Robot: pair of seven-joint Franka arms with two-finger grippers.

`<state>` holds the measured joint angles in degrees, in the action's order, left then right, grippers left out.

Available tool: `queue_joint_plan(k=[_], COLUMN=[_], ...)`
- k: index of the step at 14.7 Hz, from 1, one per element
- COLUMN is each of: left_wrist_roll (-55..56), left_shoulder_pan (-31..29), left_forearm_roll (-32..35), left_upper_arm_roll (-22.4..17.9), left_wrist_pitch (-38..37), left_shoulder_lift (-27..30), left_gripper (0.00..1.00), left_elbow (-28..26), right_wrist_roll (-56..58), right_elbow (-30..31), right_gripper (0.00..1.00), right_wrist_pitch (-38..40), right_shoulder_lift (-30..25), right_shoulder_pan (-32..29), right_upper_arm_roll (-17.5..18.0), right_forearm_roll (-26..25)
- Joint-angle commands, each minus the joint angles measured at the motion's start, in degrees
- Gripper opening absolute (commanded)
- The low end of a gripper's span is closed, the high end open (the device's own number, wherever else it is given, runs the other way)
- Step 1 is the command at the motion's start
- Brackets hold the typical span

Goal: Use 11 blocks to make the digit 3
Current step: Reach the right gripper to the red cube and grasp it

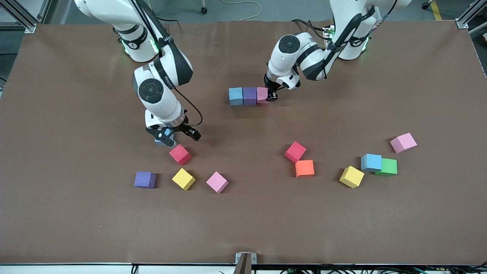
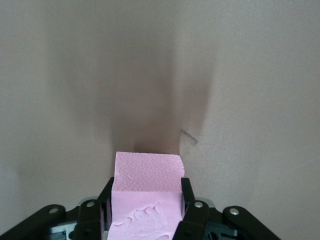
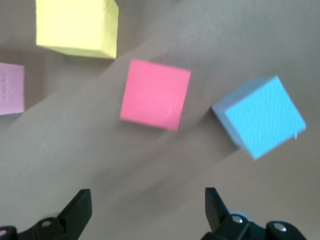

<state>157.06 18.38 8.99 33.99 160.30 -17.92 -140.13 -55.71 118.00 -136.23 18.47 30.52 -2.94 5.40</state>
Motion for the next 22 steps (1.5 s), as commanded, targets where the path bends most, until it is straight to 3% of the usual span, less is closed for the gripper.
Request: queue_joint_plan(k=[1,7,18,19,20,22], left_wrist_roll=[6.0,6.0,6.0,6.0,5.9,5.9], left_shoulder_pan=[0.9,0.9,0.8,0.8,0.8,0.8], left_forearm_roll=[-0.1,0.2,0.3,0.3,0.3,0.3], left_upper_arm_roll=[0.3,0.3,0.3,0.2,0.3,0.2], left_wrist_pitch=[1.2,1.2,1.2,1.2,1.2,1.2], left_shoulder_lift=[-0.3,-0.6,-1.1,-1.1,-1.4,-1.8], left_gripper=[0.11,0.13,0.16,0.16,0.16,0.17], left_elbow=[-0.4,-0.1,0.8,1.2,1.3,1.7], right_wrist_roll=[5.0,4.1,-4.1,-4.2,-4.2,-3.9], right_elbow=[-3.3,-7.5,-9.6,-9.6,-9.6,-10.1], right_gripper=[1.0,1.0,0.98,0.94,0.77,0.27], right_wrist_pitch=[0.4,-0.2,-3.9,-3.7,-3.5,-3.1], right_shoulder_lift=[3.3,8.3,13.2,13.2,13.2,13.2], right_shoulder_pan=[-4.4,-6.1,-6.5,-6.6,-6.6,-6.7], right_upper_arm_roll=[1.0,1.0,1.0,1.0,1.0,1.0], right_forearm_roll=[-0.7,0.1,-0.4,-0.4,-0.4,-0.4])
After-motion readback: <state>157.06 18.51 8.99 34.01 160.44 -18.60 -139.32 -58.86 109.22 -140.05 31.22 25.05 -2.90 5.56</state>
